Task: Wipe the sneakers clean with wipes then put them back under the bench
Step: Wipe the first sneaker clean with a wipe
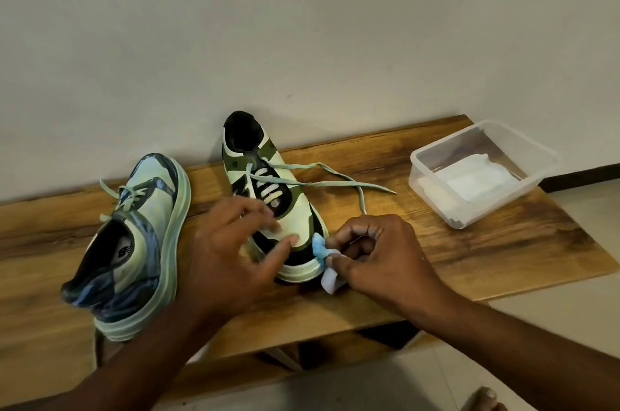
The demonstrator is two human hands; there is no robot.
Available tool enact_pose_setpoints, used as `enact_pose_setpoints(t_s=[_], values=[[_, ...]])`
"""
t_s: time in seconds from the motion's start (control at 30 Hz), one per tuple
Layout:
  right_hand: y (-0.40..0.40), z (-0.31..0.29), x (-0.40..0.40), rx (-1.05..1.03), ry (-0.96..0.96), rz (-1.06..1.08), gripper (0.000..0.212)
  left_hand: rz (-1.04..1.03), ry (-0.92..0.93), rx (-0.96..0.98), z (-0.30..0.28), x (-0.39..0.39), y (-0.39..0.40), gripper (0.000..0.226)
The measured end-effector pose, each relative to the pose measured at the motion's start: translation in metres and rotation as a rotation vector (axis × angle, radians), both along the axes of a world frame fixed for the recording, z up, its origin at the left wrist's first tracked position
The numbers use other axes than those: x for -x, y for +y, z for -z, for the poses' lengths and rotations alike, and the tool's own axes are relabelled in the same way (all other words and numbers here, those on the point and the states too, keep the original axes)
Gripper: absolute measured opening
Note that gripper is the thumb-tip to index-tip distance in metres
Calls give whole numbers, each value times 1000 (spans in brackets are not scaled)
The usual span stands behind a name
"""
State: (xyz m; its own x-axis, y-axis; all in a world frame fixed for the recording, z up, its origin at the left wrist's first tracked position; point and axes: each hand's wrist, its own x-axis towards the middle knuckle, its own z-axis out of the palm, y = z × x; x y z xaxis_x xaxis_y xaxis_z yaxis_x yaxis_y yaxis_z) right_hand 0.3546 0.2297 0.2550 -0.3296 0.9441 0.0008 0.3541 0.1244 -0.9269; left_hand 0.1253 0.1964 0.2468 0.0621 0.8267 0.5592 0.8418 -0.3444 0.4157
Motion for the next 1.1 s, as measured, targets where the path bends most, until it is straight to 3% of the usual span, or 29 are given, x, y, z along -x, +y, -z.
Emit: enact_pose_setpoints(t_s=[0.07,0.13,0.33,0.5,0.67,0.73,0.83,0.9,1.0,1.1], values=[[-5,1,7,-12,20,-17,19,-286,-89,150,3,-6,-5,70],[-10,4,15,2,42,-24,17,-411,-212,313,8,-6,-7,99],[-21,9,33,23,96,-49,19,-437,-285,467,-1,-4,-3,111],[-23,7,36,-116,43,-105,23,-461,-335,570,-16,4,-2,93],[0,-1,21,-192,67,65,25,-240,-873,583,-24,6,-7,56],[3,-3,21,-292,77,70,23,-175,-988,604,-24,4,-7,49],[-2,-4,27,-436,87,33,24,-175,-1049,626,-24,1,-9,51],[-7,-5,31,-492,138,15,25,-203,-1035,638,-23,0,-10,31],[-10,-10,36,-640,154,-26,23,-234,-980,623,-22,3,-11,20],[-11,-9,43,-763,88,-127,23,-232,-958,592,-23,8,-11,26]])
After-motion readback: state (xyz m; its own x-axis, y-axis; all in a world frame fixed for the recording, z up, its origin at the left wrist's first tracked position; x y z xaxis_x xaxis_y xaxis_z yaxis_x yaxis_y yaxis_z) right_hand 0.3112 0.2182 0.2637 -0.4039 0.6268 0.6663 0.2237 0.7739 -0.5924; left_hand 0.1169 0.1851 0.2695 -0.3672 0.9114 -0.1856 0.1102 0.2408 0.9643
